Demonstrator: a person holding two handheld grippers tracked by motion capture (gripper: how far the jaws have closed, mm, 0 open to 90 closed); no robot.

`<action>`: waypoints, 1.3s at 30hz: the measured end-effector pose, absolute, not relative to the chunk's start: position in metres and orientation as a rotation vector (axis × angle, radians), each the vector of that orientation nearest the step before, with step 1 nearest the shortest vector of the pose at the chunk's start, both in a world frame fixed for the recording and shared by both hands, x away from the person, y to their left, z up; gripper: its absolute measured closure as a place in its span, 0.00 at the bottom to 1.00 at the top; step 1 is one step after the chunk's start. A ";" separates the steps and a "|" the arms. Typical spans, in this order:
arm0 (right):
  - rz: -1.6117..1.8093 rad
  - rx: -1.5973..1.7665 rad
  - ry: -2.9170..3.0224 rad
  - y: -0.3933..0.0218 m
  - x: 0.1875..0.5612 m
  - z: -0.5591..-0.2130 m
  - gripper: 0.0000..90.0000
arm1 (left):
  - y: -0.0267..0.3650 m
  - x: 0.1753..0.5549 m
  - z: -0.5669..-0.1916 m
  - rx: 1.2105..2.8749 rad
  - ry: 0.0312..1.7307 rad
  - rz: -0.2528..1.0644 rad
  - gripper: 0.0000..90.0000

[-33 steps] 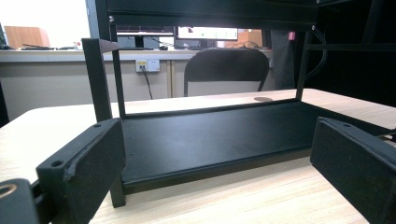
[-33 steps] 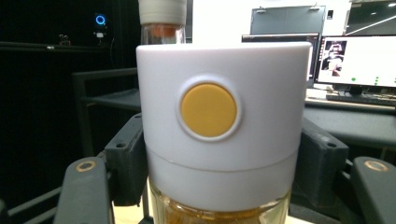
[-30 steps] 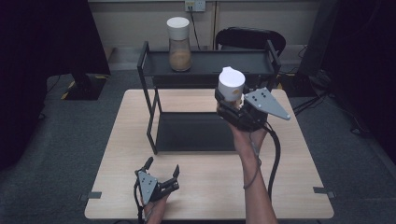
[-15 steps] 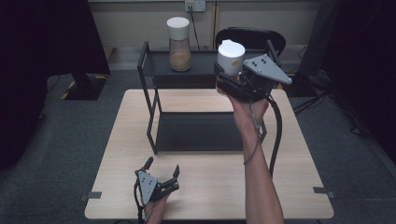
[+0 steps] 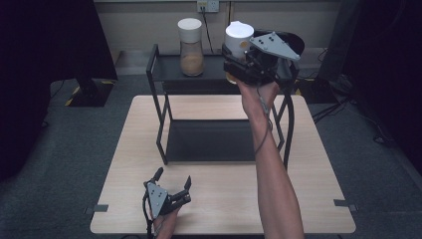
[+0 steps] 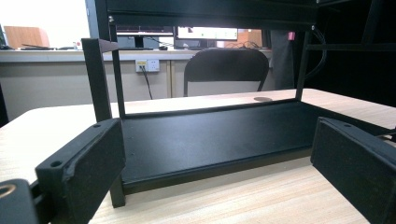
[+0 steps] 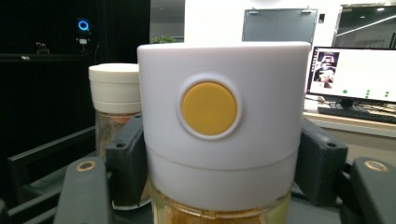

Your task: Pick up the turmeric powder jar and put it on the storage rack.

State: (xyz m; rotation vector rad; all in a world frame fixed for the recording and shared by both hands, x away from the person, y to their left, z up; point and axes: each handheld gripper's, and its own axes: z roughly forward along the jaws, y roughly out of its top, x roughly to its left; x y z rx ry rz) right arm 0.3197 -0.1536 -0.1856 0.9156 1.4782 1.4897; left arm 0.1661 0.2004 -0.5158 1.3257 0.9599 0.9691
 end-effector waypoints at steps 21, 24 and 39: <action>1.443 1.001 1.478 -0.143 0.366 -0.185 0.33 | 0.201 0.166 -0.516 1.328 0.958 0.970 0.03; 1.435 1.021 1.480 -0.143 0.369 -0.186 0.33 | 0.201 0.166 -0.516 1.327 0.958 0.970 0.03; 1.438 1.034 1.490 -0.146 0.373 -0.192 0.33 | 0.201 0.166 -0.516 1.327 0.958 0.970 0.03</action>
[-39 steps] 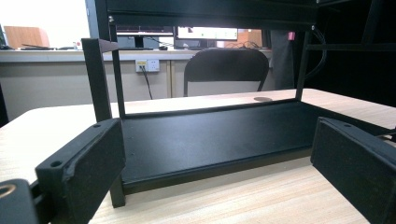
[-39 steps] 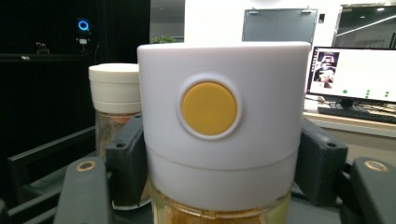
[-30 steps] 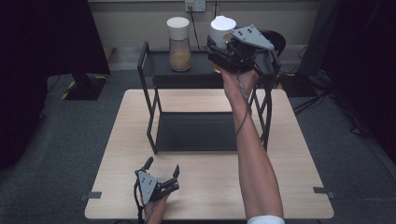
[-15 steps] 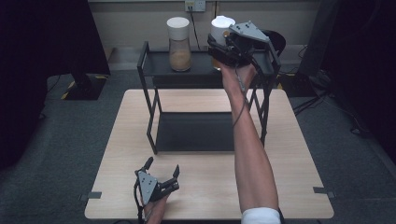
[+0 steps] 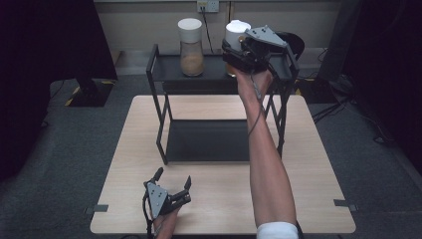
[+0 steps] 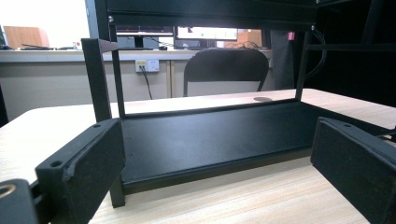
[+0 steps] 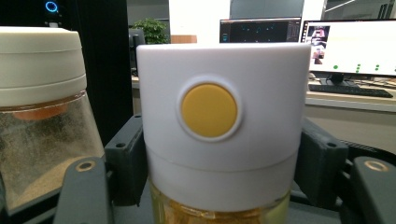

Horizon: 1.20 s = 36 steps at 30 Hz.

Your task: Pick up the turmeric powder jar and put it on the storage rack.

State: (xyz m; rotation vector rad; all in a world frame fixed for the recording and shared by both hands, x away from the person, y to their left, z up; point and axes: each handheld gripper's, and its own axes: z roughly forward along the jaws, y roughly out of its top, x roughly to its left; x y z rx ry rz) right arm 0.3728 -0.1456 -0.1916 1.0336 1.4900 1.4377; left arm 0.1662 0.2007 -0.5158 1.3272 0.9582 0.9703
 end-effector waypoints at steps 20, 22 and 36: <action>1.439 1.034 1.472 -0.144 0.371 -0.193 0.27 | 0.201 0.166 -0.516 1.326 0.959 0.969 0.03; 1.442 1.033 1.462 -0.144 0.370 -0.194 0.23 | 0.201 0.166 -0.516 1.327 0.958 0.970 0.03; 1.457 1.004 1.382 -0.141 0.363 -0.204 0.00 | 0.201 0.166 -0.516 1.326 0.959 0.969 0.03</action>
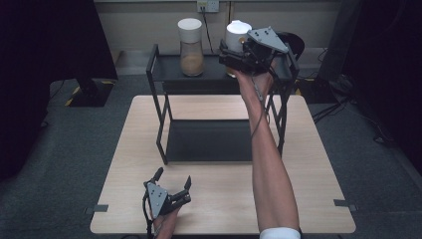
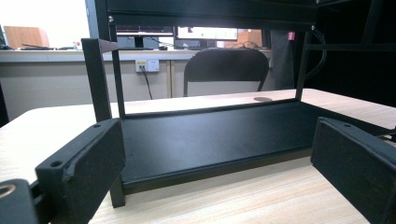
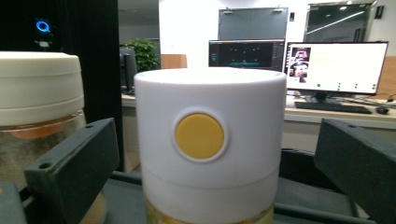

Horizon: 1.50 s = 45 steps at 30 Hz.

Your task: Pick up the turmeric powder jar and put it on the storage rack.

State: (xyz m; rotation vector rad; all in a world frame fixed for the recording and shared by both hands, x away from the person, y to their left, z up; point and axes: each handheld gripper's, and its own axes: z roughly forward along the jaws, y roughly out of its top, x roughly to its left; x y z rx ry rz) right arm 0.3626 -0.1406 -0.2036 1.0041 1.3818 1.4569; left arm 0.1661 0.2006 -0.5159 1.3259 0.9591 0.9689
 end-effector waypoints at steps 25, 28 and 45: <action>1.476 0.986 1.364 -0.154 0.328 -0.218 0.00 | 0.200 0.166 -0.516 1.327 0.960 0.972 0.03; 1.474 0.979 1.363 -0.156 0.322 -0.221 0.00 | 0.200 0.166 -0.516 1.328 0.960 0.972 0.03; 1.496 0.961 1.316 -0.171 0.292 -0.242 0.00 | 0.200 0.166 -0.516 1.325 0.963 0.974 0.03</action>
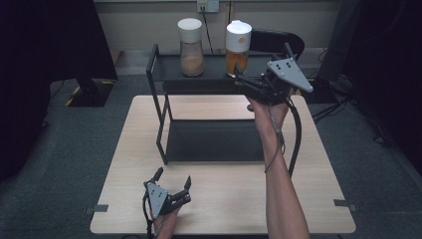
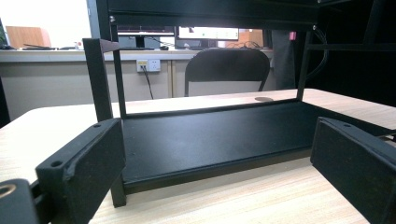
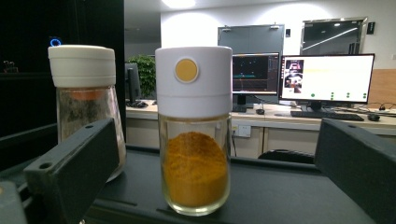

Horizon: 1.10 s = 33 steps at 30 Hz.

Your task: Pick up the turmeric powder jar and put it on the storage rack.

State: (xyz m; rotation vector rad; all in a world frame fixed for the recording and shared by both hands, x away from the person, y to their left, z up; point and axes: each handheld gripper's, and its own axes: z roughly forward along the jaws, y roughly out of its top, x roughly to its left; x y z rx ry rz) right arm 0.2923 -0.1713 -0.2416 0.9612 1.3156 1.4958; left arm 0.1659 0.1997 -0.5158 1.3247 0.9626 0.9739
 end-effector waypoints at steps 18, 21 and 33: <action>1.483 0.935 1.278 -0.184 0.257 -0.264 0.00 | 0.199 0.166 -0.516 1.324 0.964 0.975 0.03; 1.482 0.933 1.269 -0.185 0.251 -0.269 0.00 | 0.199 0.166 -0.516 1.324 0.964 0.976 0.03; 1.481 0.936 1.254 -0.194 0.230 -0.288 0.00 | 0.199 0.166 -0.516 1.324 0.964 0.976 0.03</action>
